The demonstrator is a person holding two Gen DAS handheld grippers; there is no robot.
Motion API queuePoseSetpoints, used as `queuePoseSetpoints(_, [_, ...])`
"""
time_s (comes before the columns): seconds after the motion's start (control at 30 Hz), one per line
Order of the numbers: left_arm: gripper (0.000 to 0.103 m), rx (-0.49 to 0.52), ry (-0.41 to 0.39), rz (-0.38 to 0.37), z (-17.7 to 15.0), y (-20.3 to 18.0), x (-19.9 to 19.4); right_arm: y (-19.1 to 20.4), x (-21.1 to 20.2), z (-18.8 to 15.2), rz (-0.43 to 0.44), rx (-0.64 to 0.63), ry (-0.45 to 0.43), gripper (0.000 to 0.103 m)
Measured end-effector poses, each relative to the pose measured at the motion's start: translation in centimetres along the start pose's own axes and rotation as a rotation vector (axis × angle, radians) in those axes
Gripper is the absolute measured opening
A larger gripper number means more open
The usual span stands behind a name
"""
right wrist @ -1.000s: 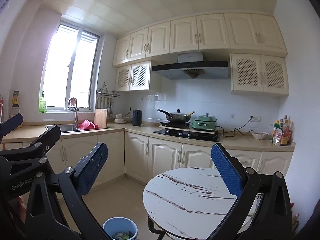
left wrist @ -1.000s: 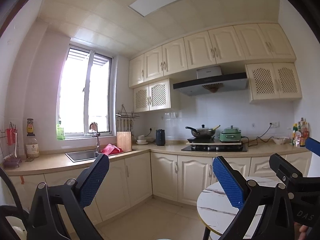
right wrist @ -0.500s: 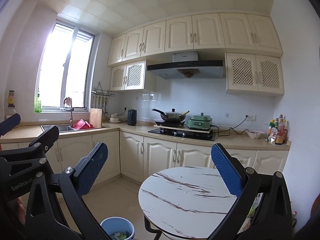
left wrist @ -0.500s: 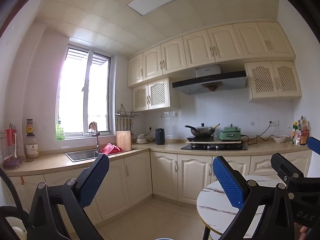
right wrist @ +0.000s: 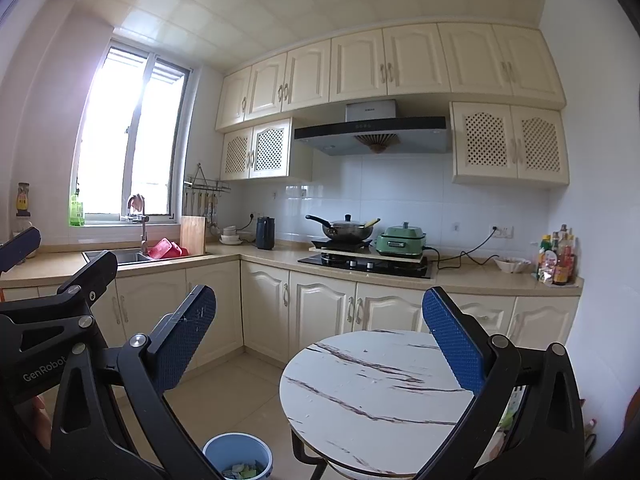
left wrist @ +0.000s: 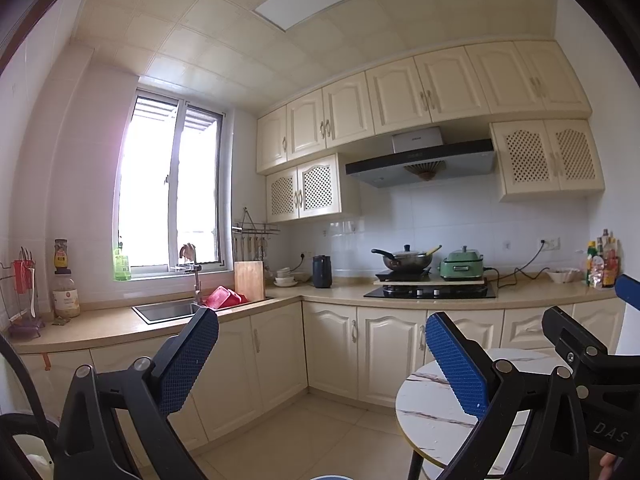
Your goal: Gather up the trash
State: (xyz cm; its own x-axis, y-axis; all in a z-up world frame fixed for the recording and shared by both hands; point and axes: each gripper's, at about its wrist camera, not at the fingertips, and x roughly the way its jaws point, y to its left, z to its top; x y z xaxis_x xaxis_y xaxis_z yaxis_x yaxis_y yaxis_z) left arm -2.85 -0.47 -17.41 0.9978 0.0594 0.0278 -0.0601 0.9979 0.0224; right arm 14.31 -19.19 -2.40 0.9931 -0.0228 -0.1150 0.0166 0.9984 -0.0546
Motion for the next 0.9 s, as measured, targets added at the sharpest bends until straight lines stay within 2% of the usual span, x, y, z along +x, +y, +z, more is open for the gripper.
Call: queuePoseSetpoints(0.9, [0.102,0.016,0.009,-0.007,1.6,2.2,2.2,0.5,0.5,-0.4,0.002,0.001,0.024,0.103])
